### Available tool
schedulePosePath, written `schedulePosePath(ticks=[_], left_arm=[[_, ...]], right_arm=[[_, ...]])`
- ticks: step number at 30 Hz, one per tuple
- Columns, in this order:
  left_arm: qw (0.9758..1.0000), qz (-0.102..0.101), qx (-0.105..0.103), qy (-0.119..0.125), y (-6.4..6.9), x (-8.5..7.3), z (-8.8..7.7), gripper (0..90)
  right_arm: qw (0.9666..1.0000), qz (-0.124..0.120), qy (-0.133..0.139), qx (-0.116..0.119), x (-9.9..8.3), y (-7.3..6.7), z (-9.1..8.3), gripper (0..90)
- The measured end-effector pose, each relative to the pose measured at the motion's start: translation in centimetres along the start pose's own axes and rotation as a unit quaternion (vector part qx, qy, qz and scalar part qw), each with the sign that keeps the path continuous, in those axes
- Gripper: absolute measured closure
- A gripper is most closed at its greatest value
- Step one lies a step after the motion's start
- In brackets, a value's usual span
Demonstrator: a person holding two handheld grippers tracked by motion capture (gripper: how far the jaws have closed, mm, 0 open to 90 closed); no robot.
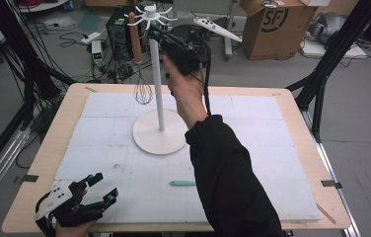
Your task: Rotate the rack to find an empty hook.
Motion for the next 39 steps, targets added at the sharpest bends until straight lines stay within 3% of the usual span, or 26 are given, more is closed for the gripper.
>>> schedulePosePath(ticks=[4,9,14,18,27,39], left_arm=[[1.0000,0.001,0.000,0.001,0.1,0.0,0.0,23.2],[1.0000,0.004,0.000,0.002,0.1,0.1,-0.3,23.2],[1.0000,0.003,0.001,0.003,0.2,0.1,-0.3,23.2],[1.0000,0.005,-0.001,0.001,0.2,0.1,-0.2,23.2],[1.0000,0.001,0.000,0.004,0.1,0.1,-0.3,23.2],[1.0000,0.003,0.000,0.004,0.2,0.2,-0.3,23.2]], right_arm=[[0.9999,-0.008,0.001,-0.007,-0.5,0.3,-0.5,89.6],[0.9996,-0.005,0.003,-0.028,-0.8,1.8,-1.1,89.5],[0.9981,0.005,0.024,-0.056,0.3,3.2,-1.7,89.5],[0.9974,0.021,0.038,-0.059,1.2,3.6,-2.0,89.5],[0.9985,0.006,0.034,-0.041,1.7,1.8,-1.4,89.5],[0.9996,-0.007,0.015,-0.021,0.7,-0.2,-0.4,89.5]])
Point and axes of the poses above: each handheld gripper's, and its own axes: z roughly forward along the jaws, x roughly out of its top, y roughly to its right, the point moved 9 cm from there along z, roughly forward along the jaws, and after that the axes turned 4 degrees about z, right-handed, at the moved point
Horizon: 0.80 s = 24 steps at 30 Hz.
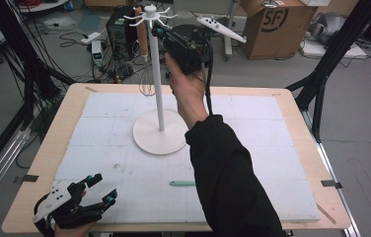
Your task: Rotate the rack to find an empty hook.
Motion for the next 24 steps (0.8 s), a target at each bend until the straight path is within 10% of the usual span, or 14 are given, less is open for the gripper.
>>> schedulePosePath(ticks=[4,15,24], left_arm=[[1.0000,0.003,0.002,0.000,-0.1,0.0,-0.1,23.2],[0.9999,0.011,0.002,-0.001,0.3,0.1,-0.2,23.2],[0.9999,0.013,0.009,-0.004,0.1,0.0,-0.3,22.9]], right_arm=[[0.9999,-0.010,-0.008,-0.007,0.0,0.1,-0.5,89.2],[0.9991,-0.026,-0.034,-0.006,-1.9,2.1,-5.5,50.0],[0.9925,-0.096,-0.075,0.009,-4.5,1.6,-10.8,27.1]])
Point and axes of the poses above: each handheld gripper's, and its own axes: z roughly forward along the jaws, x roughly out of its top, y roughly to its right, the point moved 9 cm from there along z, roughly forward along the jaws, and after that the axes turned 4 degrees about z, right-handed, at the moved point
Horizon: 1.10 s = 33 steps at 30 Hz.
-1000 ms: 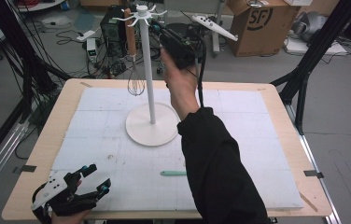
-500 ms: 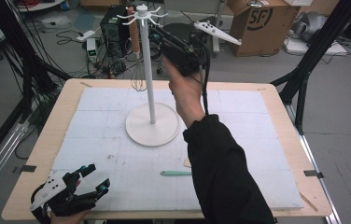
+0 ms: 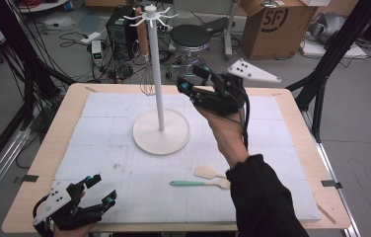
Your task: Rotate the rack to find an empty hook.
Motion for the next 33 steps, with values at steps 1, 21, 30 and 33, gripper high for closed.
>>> schedulePosePath(ticks=[1,21,30,33], left_arm=[[1.0000,0.001,0.000,0.000,0.0,0.0,0.0,22.9],[0.9999,0.014,0.005,-0.003,0.2,0.0,0.1,22.9],[0.9998,0.018,0.004,-0.005,0.4,0.0,0.1,22.9],[0.9998,0.019,0.003,-0.004,0.5,0.0,0.2,23.1]], right_arm=[[1.0000,-0.001,-0.001,-0.006,-0.4,0.1,-0.6,26.1],[0.9971,0.016,-0.038,-0.064,-9.0,2.3,-10.0,25.3],[0.9951,0.024,-0.057,-0.077,-12.2,2.8,-12.5,25.3],[0.9945,0.028,-0.060,-0.081,-12.8,3.0,-13.1,25.3]])
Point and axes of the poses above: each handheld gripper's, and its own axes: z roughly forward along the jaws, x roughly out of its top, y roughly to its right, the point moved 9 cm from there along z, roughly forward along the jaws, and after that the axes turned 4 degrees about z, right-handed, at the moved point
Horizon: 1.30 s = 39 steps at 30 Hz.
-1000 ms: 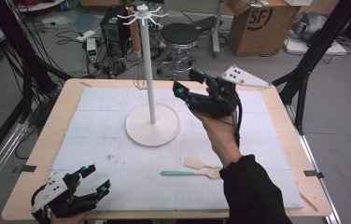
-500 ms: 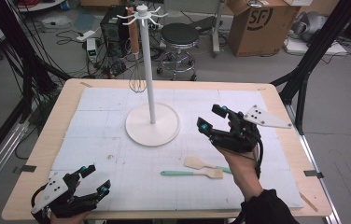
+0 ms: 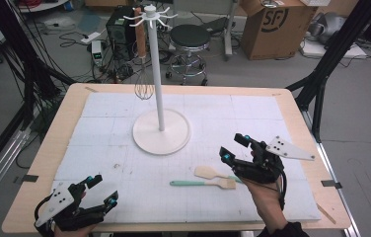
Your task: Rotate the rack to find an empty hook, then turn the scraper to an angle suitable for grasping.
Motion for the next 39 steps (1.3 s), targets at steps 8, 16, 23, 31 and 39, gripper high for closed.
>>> schedulePosePath(ticks=[8,16,23,31,39], left_arm=[[1.0000,0.003,0.000,-0.004,0.2,-0.1,0.2,23.3],[1.0000,0.009,0.000,0.000,0.5,0.1,0.0,23.6],[0.9999,0.010,-0.002,0.002,0.7,0.2,0.2,23.6],[0.9999,0.014,-0.003,-0.001,1.2,0.2,0.1,23.6],[0.9999,0.012,-0.005,-0.002,1.5,0.0,0.2,23.6]], right_arm=[[0.9998,-0.001,-0.013,-0.012,-1.3,0.8,-0.9,24.6],[0.9991,0.013,-0.026,-0.029,-3.2,1.7,-2.2,23.7],[0.9959,0.027,-0.054,-0.067,-4.9,3.5,-3.7,56.5],[0.9917,0.066,-0.079,-0.077,-7.3,6.0,-5.1,87.8],[0.9831,0.100,-0.115,-0.101,-10.2,8.3,-6.2,89.5]])
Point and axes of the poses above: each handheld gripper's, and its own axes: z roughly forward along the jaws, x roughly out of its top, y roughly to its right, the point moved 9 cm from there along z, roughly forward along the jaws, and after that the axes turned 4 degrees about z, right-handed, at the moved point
